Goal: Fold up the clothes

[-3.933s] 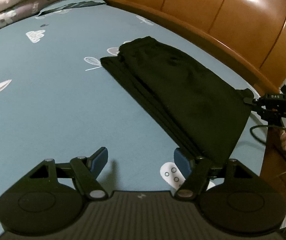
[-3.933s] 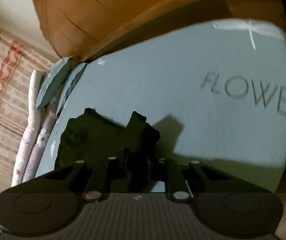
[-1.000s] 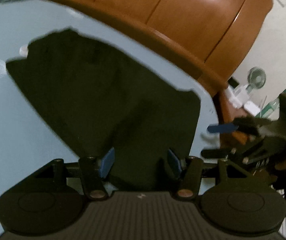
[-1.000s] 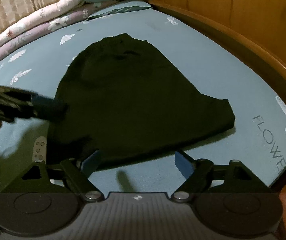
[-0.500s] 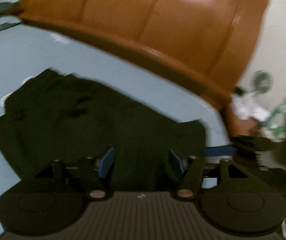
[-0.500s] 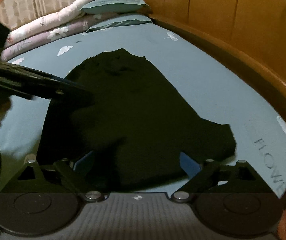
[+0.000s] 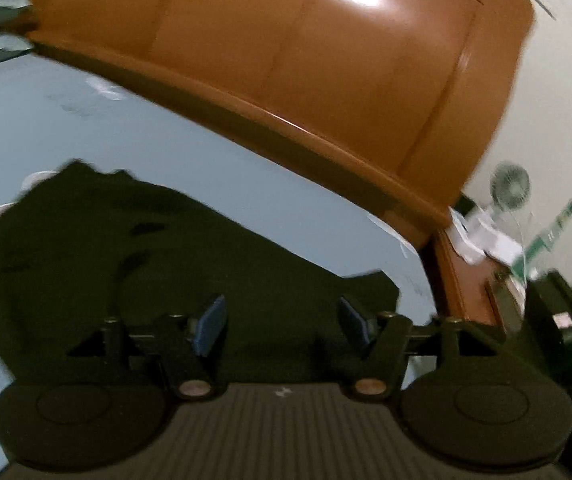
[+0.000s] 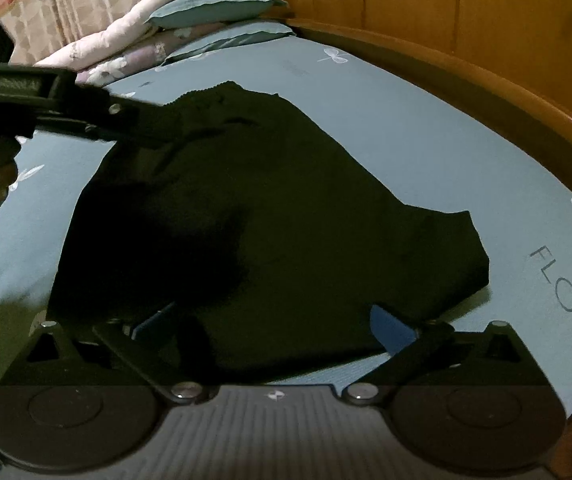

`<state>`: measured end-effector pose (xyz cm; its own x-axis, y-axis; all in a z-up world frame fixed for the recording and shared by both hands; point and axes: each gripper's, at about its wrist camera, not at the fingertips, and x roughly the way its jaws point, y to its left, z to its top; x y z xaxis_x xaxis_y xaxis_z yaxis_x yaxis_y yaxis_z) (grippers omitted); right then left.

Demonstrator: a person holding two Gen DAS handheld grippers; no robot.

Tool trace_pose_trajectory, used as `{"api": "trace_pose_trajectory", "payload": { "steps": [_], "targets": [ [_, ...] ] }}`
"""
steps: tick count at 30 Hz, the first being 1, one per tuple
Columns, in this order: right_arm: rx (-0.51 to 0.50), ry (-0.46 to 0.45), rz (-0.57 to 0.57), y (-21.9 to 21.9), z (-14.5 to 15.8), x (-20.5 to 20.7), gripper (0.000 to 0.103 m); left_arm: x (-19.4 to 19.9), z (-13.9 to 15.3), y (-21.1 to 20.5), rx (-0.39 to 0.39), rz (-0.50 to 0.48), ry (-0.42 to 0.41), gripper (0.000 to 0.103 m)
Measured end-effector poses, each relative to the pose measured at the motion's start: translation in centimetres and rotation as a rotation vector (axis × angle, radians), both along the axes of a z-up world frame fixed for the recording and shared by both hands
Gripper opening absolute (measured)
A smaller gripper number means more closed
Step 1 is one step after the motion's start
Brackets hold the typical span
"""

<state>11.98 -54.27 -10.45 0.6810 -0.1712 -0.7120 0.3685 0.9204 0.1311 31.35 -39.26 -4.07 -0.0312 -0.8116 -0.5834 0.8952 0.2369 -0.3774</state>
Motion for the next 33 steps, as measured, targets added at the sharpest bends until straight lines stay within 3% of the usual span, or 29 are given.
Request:
{"api": "trace_pose_trajectory", "payload": {
  "steps": [5, 10, 17, 21, 29, 33],
  "targets": [
    [-0.039, 0.015, 0.022, 0.4, -0.3, 0.3, 0.103, -0.3, -2.7, -2.5, 0.096, -0.005, -0.009, 0.063],
    [-0.083, 0.048, 0.033, 0.9, -0.6, 0.6, 0.103, -0.4, -2.0, -2.7, 0.153, 0.000, -0.041, 0.063],
    [-0.096, 0.068, 0.036, 1.1, -0.5, 0.9, 0.103, -0.8, 0.6, 0.7, 0.116, 0.054, -0.004, 0.064],
    [-0.097, 0.073, 0.042, 1.0, -0.5, 0.8, 0.103, -0.6, -1.0, 2.2, 0.161, 0.114, 0.060, 0.064],
    [-0.095, 0.141, 0.050, 1.0, 1.0, 1.3, 0.103, -1.1, 2.0, 4.3, 0.127, 0.160, -0.035, 0.065],
    [-0.113, 0.081, 0.048, 0.9, 3.3, 2.1, 0.103, -1.7, 4.1, 6.5, 0.104, 0.191, -0.120, 0.071]
  ]
}}
